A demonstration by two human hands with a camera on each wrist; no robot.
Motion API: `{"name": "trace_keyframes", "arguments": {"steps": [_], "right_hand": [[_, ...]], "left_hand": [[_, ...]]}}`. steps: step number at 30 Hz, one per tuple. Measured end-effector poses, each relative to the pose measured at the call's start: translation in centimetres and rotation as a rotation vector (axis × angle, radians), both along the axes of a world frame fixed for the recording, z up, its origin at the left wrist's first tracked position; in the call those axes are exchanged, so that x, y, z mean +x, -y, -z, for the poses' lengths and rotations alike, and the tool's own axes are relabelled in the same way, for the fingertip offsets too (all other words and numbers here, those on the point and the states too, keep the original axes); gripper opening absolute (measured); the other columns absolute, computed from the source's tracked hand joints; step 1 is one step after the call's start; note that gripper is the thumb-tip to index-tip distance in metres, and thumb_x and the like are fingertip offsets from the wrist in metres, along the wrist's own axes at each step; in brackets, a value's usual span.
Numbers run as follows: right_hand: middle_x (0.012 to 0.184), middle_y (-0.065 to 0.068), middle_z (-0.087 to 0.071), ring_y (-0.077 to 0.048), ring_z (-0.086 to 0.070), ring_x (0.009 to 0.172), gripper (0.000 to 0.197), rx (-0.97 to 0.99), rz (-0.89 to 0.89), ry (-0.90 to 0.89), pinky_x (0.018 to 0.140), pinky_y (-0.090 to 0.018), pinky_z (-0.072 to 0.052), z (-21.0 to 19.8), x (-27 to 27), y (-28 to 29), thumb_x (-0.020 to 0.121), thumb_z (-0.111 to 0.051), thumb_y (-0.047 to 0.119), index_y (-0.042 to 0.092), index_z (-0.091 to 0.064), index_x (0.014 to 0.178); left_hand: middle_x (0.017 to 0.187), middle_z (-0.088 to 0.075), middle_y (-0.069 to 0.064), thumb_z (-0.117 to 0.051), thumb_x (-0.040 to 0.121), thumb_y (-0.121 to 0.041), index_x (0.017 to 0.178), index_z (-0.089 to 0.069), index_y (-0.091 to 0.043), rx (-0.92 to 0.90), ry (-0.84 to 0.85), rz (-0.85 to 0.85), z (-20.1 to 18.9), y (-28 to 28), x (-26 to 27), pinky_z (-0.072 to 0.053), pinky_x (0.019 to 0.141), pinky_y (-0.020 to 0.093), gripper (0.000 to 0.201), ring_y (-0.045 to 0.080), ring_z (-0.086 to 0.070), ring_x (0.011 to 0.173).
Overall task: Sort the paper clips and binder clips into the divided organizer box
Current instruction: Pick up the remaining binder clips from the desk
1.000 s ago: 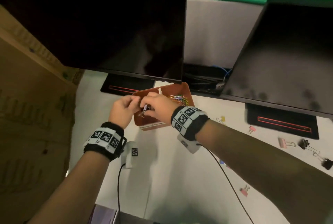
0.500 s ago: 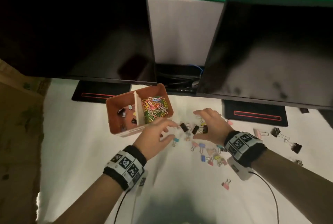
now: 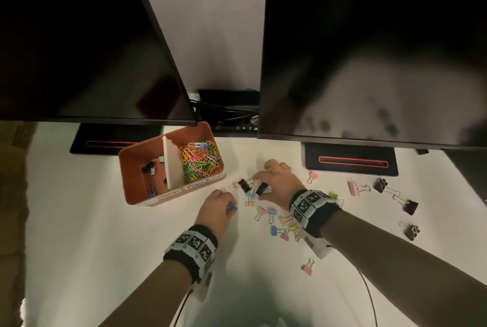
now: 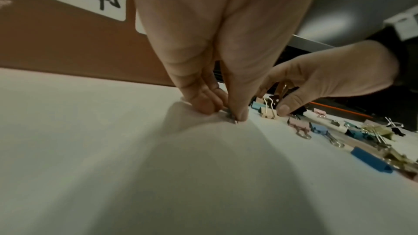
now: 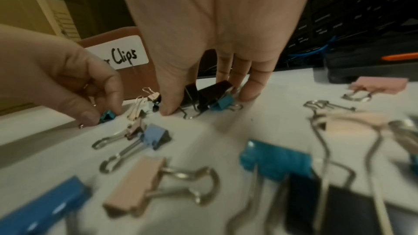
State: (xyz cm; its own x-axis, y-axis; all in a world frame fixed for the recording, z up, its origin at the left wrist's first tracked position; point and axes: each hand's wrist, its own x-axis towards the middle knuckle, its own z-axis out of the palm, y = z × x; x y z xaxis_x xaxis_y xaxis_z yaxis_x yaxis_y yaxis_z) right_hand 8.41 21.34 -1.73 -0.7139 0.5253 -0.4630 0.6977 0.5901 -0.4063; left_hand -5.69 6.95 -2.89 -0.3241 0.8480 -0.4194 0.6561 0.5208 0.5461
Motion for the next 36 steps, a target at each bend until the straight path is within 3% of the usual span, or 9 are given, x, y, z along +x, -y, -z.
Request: {"name": "trace_keyframes", "arguments": {"steps": [5,10,15,18,21,27,30,34,36], "right_hand": [[0.119,-0.004,-0.042,-0.024,-0.042,0.110,0.029,-0.074,0.004,-0.051,0.096,-0.036,-0.044,0.3,0.8,0.4,0.084,-0.065,0.023,0.023,-0.059,0.112],[0.114,-0.005,-0.047,-0.024,-0.048,0.103,0.027,-0.125,0.012,-0.082,0.093,-0.032,-0.043,0.3,1.4,0.1,0.079,-0.069,0.018,0.018,-0.060,0.104],[0.104,-0.006,-0.054,-0.023,-0.053,0.095,0.020,-0.159,-0.030,-0.096,0.089,-0.034,-0.045,0.0,2.2,-0.1,0.079,-0.068,0.015,0.014,-0.061,0.097],[0.107,-0.004,-0.055,-0.022,-0.053,0.099,0.027,-0.154,-0.049,-0.104,0.089,-0.031,-0.044,0.2,2.6,0.0,0.081,-0.066,0.015,0.017,-0.061,0.107],[0.109,-0.004,-0.053,-0.022,-0.054,0.099,0.029,-0.163,-0.042,-0.086,0.089,-0.030,-0.043,0.3,2.7,0.2,0.083,-0.063,0.015,0.019,-0.061,0.112],[0.110,-0.006,-0.051,-0.024,-0.056,0.095,0.025,-0.154,-0.042,-0.048,0.086,-0.028,-0.046,0.4,2.7,0.4,0.085,-0.063,0.017,0.016,-0.063,0.109],[0.111,-0.006,-0.056,-0.024,-0.056,0.099,0.024,-0.155,-0.050,-0.045,0.090,-0.031,-0.047,0.3,2.6,0.5,0.085,-0.062,0.015,0.015,-0.062,0.109],[0.111,-0.005,-0.061,-0.022,-0.056,0.100,0.022,-0.154,-0.054,-0.027,0.089,-0.031,-0.046,0.0,2.6,0.8,0.086,-0.059,0.015,0.016,-0.061,0.108],[0.110,-0.004,-0.063,-0.022,-0.056,0.100,0.022,-0.155,-0.046,-0.027,0.088,-0.030,-0.046,-0.1,2.6,0.9,0.086,-0.059,0.015,0.016,-0.061,0.108]], "left_hand": [[0.091,-0.046,-0.002,-0.062,0.080,-0.010,0.075,-0.056,-0.013,0.129,0.010,0.005,-0.1,-0.4,0.5,-0.044,0.080,0.026,0.008,0.018,-0.047,0.088],[0.131,-0.048,0.005,-0.069,0.077,-0.012,0.066,-0.062,-0.013,0.224,-0.208,0.176,-0.9,-1.3,0.7,-0.045,0.096,0.041,0.013,0.028,-0.042,0.122],[0.151,-0.020,-0.007,-0.069,0.079,-0.016,0.066,-0.061,-0.015,0.285,-0.106,0.318,-0.5,-2.6,0.5,-0.017,0.115,0.037,0.015,0.022,-0.015,0.142],[0.146,-0.038,-0.007,-0.066,0.081,-0.017,0.074,-0.065,-0.016,0.187,-0.024,0.382,0.2,-3.3,0.0,-0.029,0.113,0.036,0.007,0.018,-0.032,0.136],[0.123,-0.058,-0.005,-0.066,0.079,-0.013,0.078,-0.066,-0.015,0.175,-0.002,0.336,0.9,-3.2,0.1,-0.039,0.098,0.030,0.002,0.018,-0.049,0.113],[0.100,-0.055,-0.004,-0.072,0.073,-0.003,0.074,-0.065,-0.010,0.234,0.135,0.102,1.1,-1.7,0.5,-0.042,0.076,0.018,0.010,0.009,-0.052,0.084],[0.099,-0.049,-0.005,-0.071,0.075,-0.004,0.086,-0.059,-0.012,0.181,0.107,0.063,0.2,-1.6,0.7,-0.041,0.077,0.016,0.018,0.011,-0.053,0.085],[0.108,-0.043,-0.007,-0.068,0.079,-0.007,0.125,-0.048,-0.022,0.076,0.101,0.055,-0.8,-1.9,0.5,-0.039,0.091,0.018,0.053,0.007,-0.048,0.095],[0.107,-0.042,-0.005,-0.069,0.079,-0.007,0.117,-0.058,-0.016,0.063,0.101,0.054,-0.7,-1.9,0.4,-0.039,0.097,0.020,0.041,0.009,-0.047,0.097]]}}
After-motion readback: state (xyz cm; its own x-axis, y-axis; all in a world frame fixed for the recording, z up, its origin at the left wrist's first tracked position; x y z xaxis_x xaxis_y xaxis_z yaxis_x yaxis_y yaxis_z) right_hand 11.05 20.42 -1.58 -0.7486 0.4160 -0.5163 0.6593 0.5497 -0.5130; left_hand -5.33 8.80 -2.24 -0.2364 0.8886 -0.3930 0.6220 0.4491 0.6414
